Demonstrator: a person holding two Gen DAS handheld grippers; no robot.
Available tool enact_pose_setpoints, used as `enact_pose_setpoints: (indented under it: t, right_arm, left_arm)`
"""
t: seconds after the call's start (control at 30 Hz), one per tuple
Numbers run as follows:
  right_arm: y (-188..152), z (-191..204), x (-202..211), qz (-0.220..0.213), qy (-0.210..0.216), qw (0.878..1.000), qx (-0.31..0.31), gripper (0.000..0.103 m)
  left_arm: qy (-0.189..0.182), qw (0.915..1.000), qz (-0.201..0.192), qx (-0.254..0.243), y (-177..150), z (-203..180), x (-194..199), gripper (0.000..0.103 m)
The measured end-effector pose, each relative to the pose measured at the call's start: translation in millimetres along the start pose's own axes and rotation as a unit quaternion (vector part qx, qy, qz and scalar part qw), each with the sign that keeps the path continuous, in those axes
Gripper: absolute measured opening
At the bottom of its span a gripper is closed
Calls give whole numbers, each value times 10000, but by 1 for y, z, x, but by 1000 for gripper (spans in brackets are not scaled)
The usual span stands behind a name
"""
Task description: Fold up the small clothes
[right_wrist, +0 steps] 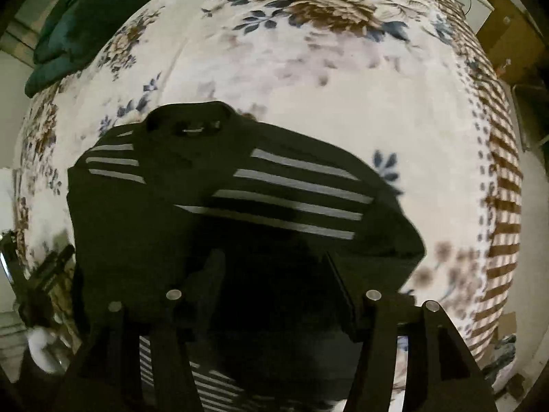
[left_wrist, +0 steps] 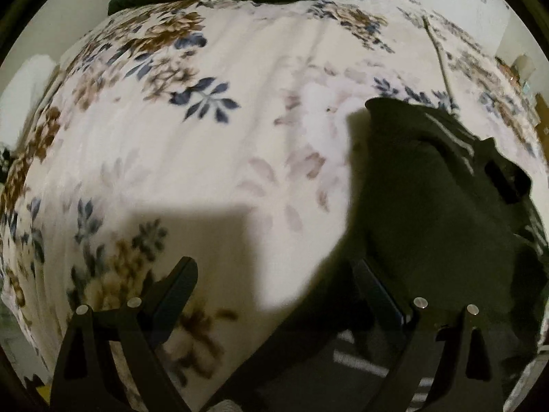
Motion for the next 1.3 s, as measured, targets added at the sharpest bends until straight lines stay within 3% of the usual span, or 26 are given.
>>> enact_pose_setpoints:
  t: [0.07,0.17,0.3,0.37,0.5,0.53,0.57,0.73,0.87,0.93,1.0,1.03,1.07,1.13,1.3]
  right_arm:
    - [-7,-14,2,12,0,9997,-241,60]
    - [-22,-65,6,83,124,9941,-1072,62]
    - [-15,-130,-2,2,144,9821,-1879,63]
    - [-4,-155,-24,113,424,9760,-2134,69]
    - [2,-168,-77,726,1192,9641,-2258,69]
    - [2,-166,-82,717,1134,9679,-2125,53]
    - [2,-163,-81,563,1081,9730,-1960,12]
    - [16,-168,-41,-35,830,9857,-1467,8]
    - [44,-181,-44,-25,596,9902,-1262,8]
    - [48,-175,-59,338,665,9920,-1016,10]
    - [44,-177,-63,534,804,9913,-899,17]
    - [40,-180,-57,578,921,9898,-925,32]
    - [30,-188,-46,573,990,9887,-970,49]
    - [10,-202,-24,462,1046,9892,-922,56]
    - [-87,-244,13,877,1366,9815,-1013,56]
  left_arm:
    - [32,9999,-108,-76,-5,5,12,95]
    - [-55,9996,-221,-195,-20,11,29,95]
    - [-138,9992,-295,-217,-39,14,36,95]
    - [-107,9993,-306,-190,-49,12,36,95]
    - [168,9990,-383,-136,-75,1,47,95]
    - [249,9988,-414,-123,-80,-3,51,95]
    - [364,9984,-435,-66,-89,-9,59,95]
    - [735,9956,-510,269,-128,-38,89,95]
    - [725,9948,-417,589,-157,-58,104,95]
    - [772,9945,-393,586,-169,-65,111,95]
    - [788,9947,-397,535,-181,-71,121,95]
    - [790,9948,-381,509,-186,-73,125,95]
    - [762,9955,-339,461,-196,-76,131,95]
    - [676,9967,-244,386,-212,-82,137,95]
    - [325,9990,275,-116,-279,-121,147,95]
Point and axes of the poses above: each gripper's, at about its wrist camera, not at the fingertips, and x roughly against the way its jaws point, z to its left, y to its top, the point moved 4 cm from there along -x, roughly the way its jaws point, and after that the axes turned 3 degrees about -x, right-handed, at the moved point
